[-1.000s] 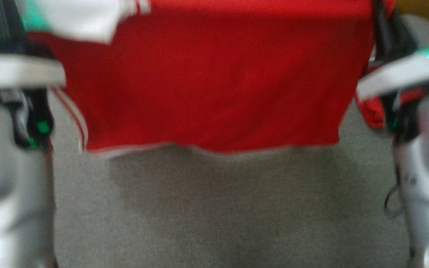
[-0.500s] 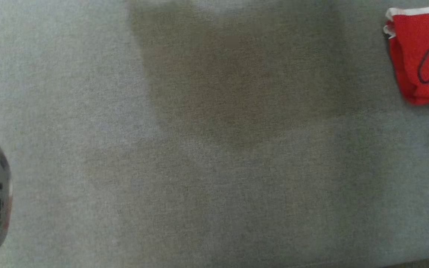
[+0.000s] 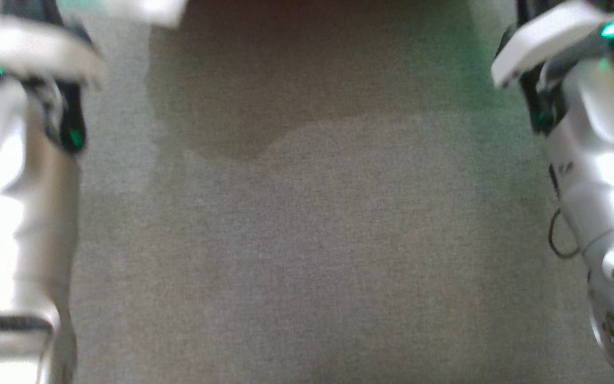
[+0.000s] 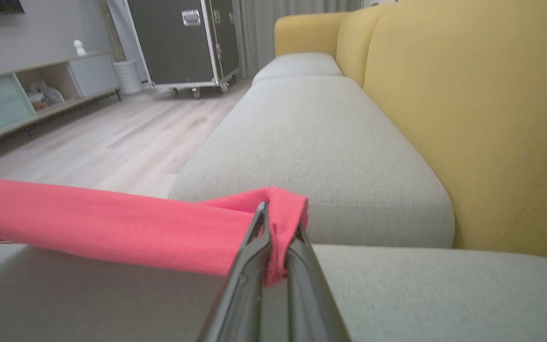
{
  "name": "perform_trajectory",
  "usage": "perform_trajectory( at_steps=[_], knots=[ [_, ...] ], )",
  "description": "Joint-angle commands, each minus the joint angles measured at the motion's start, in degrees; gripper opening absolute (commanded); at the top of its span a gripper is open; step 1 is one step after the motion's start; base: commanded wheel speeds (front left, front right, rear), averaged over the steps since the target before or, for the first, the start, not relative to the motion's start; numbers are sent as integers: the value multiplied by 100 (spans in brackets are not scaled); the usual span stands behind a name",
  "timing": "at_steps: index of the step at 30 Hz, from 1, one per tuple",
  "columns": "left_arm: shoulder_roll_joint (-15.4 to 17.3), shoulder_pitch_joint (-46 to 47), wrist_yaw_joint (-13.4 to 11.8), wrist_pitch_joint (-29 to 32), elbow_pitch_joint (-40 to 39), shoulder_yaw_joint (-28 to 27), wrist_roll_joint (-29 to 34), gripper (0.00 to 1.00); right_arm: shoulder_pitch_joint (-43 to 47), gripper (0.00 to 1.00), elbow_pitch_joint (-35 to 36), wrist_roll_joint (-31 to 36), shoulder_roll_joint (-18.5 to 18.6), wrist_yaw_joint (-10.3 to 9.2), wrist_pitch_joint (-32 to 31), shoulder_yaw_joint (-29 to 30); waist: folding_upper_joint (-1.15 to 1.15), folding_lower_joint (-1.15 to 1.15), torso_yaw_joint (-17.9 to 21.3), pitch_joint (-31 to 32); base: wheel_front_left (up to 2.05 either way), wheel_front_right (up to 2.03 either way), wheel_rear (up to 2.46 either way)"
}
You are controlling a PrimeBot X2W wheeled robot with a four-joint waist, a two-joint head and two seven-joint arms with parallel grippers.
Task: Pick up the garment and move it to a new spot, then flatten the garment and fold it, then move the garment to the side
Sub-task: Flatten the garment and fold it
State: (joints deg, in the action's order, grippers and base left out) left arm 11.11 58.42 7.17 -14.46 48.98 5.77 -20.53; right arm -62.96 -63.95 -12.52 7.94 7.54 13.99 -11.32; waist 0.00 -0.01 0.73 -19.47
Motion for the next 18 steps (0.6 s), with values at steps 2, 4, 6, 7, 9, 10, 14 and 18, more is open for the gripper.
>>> perform_trajectory(
  at_steps=[2,4,6,7,9,10,14,18],
  knots=[
    [293,-371,27,-52,-170,48,-94,0,84,0,42,-133,69,-5,-108,-434,0,1,-44,241,0,0,0],
    [309,-819,29,-52,-226,258,-229,0,309,0,-41,-297,118,-5,-281,-747,0,1,-60,379,0,0,0],
    [372,-1225,30,-47,-312,434,-406,0,542,0,-60,-485,184,-5,-489,-1068,0,1,-77,524,0,0,0],
    [412,-1412,30,-22,-371,508,-512,0,663,0,-41,-599,225,-5,-580,-1215,0,1,-82,603,0,0,0],
    [517,-1759,30,62,-534,651,-703,0,920,0,40,-822,322,-5,-777,-1535,0,1,-91,763,0,0,0],
    [577,-1925,30,118,-634,719,-787,0,1053,0,101,-936,378,-5,-872,-1692,0,1,-92,843,0,0,0],
    [837,-2582,31,413,-1131,980,-1111,0,1529,0,454,-1453,636,-5,-1208,-2242,0,1,-72,1147,0,0,0],
    [1080,-3240,31,667,-1701,1052,-1301,0,1906,0,880,-1921,936,-5,-1505,-2701,0,1,-29,1448,0,0,0]
  ],
)
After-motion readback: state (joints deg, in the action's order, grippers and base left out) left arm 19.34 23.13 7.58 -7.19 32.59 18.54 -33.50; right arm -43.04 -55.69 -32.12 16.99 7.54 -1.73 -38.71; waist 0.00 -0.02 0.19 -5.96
